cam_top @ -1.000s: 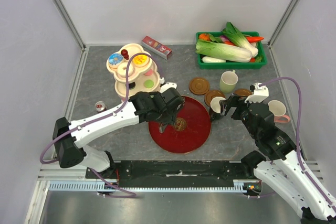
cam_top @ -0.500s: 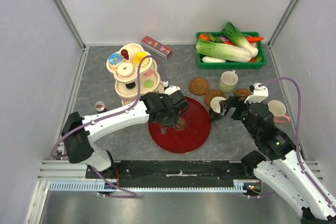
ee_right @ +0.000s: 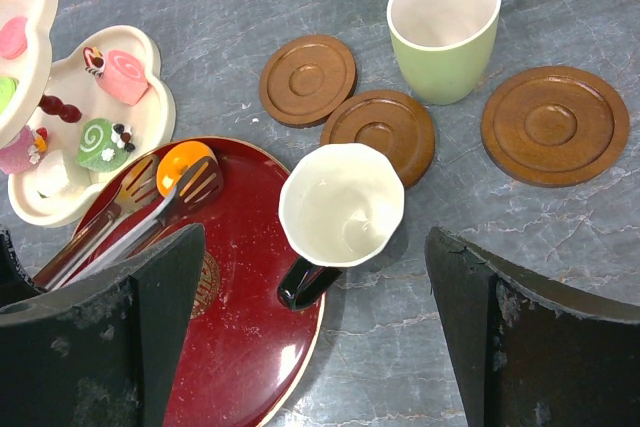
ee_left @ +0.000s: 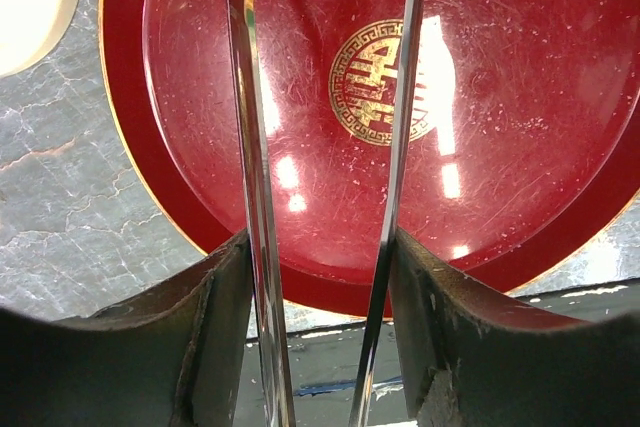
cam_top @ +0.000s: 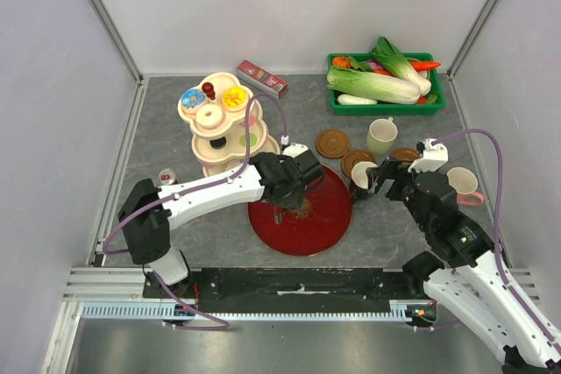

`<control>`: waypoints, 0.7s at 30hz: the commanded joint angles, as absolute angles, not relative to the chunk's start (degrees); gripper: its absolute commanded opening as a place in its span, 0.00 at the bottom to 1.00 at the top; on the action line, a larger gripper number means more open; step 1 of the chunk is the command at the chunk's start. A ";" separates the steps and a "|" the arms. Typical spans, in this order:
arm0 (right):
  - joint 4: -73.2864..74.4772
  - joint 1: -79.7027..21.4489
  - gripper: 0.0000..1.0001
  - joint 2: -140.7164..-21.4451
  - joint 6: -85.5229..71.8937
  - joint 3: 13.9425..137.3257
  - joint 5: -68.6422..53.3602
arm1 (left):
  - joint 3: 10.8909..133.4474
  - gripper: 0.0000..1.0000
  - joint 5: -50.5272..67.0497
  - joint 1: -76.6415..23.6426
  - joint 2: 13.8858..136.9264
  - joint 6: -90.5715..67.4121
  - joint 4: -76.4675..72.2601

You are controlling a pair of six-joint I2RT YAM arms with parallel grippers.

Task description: Serve the afternoon tea

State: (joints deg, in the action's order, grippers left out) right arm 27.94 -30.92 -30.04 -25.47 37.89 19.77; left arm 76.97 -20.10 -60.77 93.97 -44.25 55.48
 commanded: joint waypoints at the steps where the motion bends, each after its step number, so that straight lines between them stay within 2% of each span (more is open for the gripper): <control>1: 26.72 -31.03 0.98 -29.53 -25.84 37.88 19.86 | 79.54 0.59 -21.62 -60.64 93.34 -43.95 53.61; 9: 26.72 -30.94 0.98 -29.27 -25.84 37.88 20.13 | 80.59 0.50 -21.18 -60.56 91.50 -42.10 53.44; 15: 26.81 -30.94 0.98 -29.36 -25.84 37.97 20.04 | 83.31 0.49 -21.27 -60.64 88.34 -40.08 54.40; 21: 26.72 -31.02 0.98 -29.09 -25.75 37.88 20.21 | 92.97 0.50 -26.88 -60.64 85.26 -37.36 58.44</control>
